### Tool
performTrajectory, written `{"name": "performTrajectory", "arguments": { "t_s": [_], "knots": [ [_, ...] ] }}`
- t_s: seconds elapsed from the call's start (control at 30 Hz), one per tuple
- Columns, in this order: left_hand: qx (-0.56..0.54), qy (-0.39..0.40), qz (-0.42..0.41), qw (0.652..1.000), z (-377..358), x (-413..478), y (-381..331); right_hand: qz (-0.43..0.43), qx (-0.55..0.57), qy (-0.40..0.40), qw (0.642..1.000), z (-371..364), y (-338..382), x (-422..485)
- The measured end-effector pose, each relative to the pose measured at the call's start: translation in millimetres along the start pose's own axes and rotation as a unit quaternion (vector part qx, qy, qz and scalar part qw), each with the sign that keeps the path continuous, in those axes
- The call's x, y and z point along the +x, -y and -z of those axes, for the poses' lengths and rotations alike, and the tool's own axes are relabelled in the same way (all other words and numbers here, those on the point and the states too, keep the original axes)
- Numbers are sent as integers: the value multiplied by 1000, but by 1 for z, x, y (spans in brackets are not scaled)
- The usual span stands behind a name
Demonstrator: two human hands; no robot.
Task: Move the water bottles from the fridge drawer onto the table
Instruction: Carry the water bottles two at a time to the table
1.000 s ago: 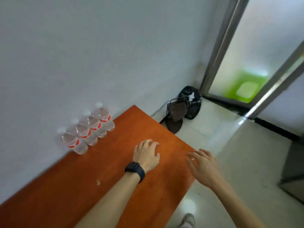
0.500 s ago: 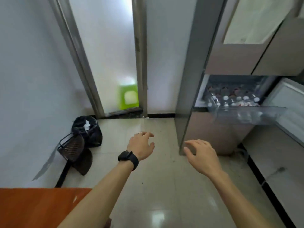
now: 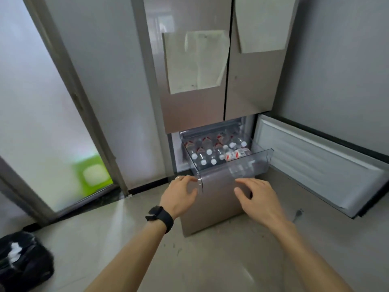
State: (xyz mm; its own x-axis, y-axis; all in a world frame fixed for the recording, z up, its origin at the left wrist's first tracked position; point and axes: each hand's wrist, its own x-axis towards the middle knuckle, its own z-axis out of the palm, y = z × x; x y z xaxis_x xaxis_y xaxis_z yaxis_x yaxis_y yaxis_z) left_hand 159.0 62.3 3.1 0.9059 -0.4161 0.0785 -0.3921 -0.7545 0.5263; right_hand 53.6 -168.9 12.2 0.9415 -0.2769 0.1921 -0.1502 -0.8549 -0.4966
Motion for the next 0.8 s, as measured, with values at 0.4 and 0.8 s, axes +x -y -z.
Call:
{"name": "performTrajectory", "arguments": {
  "t_s": [0.4,0.8],
  "knots": [
    [-94,94,16,991,-87,226,-28,-78,20,25,996,-4,-104,180],
    [-187,195,185,945,-177,363,-35,-109,14,171,979,-55,-194,351]
  ]
}}
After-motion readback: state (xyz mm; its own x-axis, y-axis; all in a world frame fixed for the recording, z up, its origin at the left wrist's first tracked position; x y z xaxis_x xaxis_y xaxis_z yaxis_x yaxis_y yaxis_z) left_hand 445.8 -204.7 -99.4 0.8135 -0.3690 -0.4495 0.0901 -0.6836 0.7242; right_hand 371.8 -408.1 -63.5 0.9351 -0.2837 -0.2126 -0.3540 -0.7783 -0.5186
